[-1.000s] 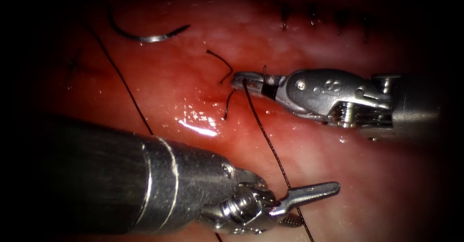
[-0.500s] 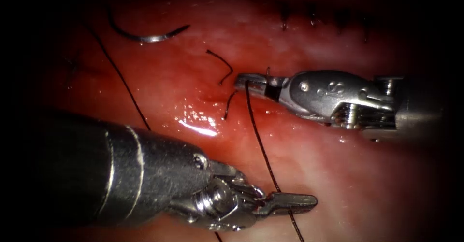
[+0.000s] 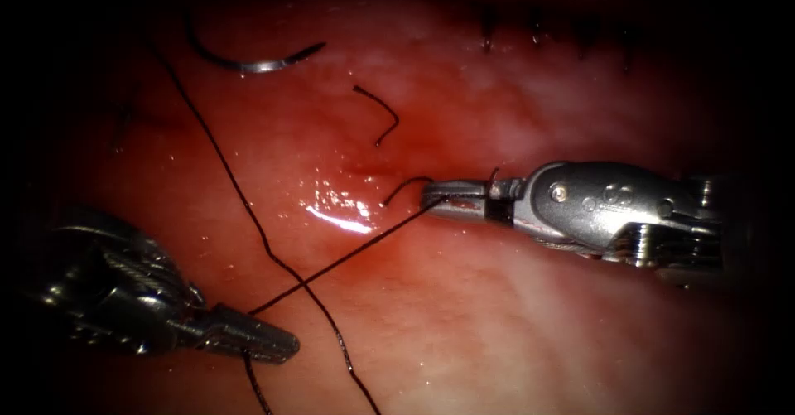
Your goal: Wound Closure
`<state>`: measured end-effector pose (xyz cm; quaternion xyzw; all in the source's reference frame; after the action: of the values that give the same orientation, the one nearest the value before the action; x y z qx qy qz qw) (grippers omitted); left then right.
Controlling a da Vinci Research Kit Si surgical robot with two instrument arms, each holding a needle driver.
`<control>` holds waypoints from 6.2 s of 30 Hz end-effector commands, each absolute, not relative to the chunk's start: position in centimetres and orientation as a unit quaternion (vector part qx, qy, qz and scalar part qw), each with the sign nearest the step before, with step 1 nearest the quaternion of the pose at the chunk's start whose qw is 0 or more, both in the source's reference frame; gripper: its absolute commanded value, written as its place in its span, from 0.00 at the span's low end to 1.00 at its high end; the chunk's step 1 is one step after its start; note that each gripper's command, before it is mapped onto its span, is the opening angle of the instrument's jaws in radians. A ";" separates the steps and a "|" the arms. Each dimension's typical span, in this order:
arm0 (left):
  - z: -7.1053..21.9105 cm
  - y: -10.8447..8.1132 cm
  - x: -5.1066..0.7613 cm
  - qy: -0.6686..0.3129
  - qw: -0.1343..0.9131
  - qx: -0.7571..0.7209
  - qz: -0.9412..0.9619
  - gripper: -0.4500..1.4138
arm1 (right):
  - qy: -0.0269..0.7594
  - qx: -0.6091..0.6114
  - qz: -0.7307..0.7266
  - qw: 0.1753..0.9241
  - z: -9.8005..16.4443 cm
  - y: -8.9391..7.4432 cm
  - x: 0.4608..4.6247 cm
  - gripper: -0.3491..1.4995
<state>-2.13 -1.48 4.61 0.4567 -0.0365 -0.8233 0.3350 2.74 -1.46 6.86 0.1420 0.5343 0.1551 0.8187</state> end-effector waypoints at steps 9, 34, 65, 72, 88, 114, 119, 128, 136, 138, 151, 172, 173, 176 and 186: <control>4.9 -1.2 -1.91 -0.065 0.308 0.395 -0.863 0.00 | 0.581 0.137 0.164 0.785 6.8 -1.4 2.91 0.96; 4.9 -1.2 -1.92 -0.099 0.369 0.322 -0.866 0.00 | 0.623 0.102 0.107 0.768 6.7 -0.9 3.00 0.00; 4.9 -1.3 -2.09 -0.094 0.389 0.319 -0.859 0.00 | 0.518 0.118 0.055 0.845 7.1 -0.9 2.83 0.00; 4.8 -1.2 -2.15 -0.094 0.396 0.318 -0.856 0.00 | 0.538 0.135 0.035 0.832 7.1 -0.9 3.28 0.00; 5.2 -0.7 -2.22 -0.167 0.334 0.327 -0.868 0.00 | 0.555 0.193 0.008 0.809 7.4 -1.3 3.68 0.00; 6.0 -0.9 -2.38 -0.149 0.347 0.298 -0.877 0.00 | 0.643 0.180 0.091 0.739 6.9 -1.1 3.69 0.00; 5.9 -1.0 -2.52 -0.145 0.343 0.306 -0.876 0.00 | 0.647 0.164 0.110 0.737 6.9 -1.1 3.74 0.00; 5.8 -1.1 -2.71 -0.141 0.355 0.310 -0.871 0.00 | 0.635 0.128 0.151 0.747 7.0 -1.0 3.75 0.00; 5.5 -1.2 -2.75 -0.134 0.364 0.312 -0.867 0.00 | 0.627 0.115 0.166 0.752 7.0 -1.0 3.75 0.35; 5.5 -1.2 -2.76 -0.135 0.366 0.312 -0.866 0.00 | 0.625 0.111 0.169 0.754 7.0 -1.0 3.76 0.50; 5.1 -1.2 -2.75 -0.128 0.375 0.316 -0.862 0.00 | 0.616 0.108 0.177 0.760 7.0 -1.2 3.85 0.83; 5.0 -0.6 -2.42 -0.145 0.400 0.299 -0.854 0.00 | 0.574 0.117 0.137 0.799 7.4 -1.4 3.72 0.73; 5.0 -0.6 -2.41 -0.145 0.399 0.299 -0.854 0.00 | 0.575 0.118 0.136 0.798 7.4 -1.4 3.72 0.73; 5.0 -0.5 -2.39 -0.145 0.399 0.301 -0.854 0.00 | 0.574 0.121 0.131 0.799 7.4 -1.4 3.72 0.73; 5.3 -0.3 -2.33 -0.133 0.397 0.367 -0.831 0.00 | 0.585 0.143 0.107 0.791 7.5 -1.5 3.74 0.70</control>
<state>-2.26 -0.22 5.28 0.3778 -0.1306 -0.8253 0.3988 3.68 -1.51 7.46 0.1510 0.5870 0.1022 0.7888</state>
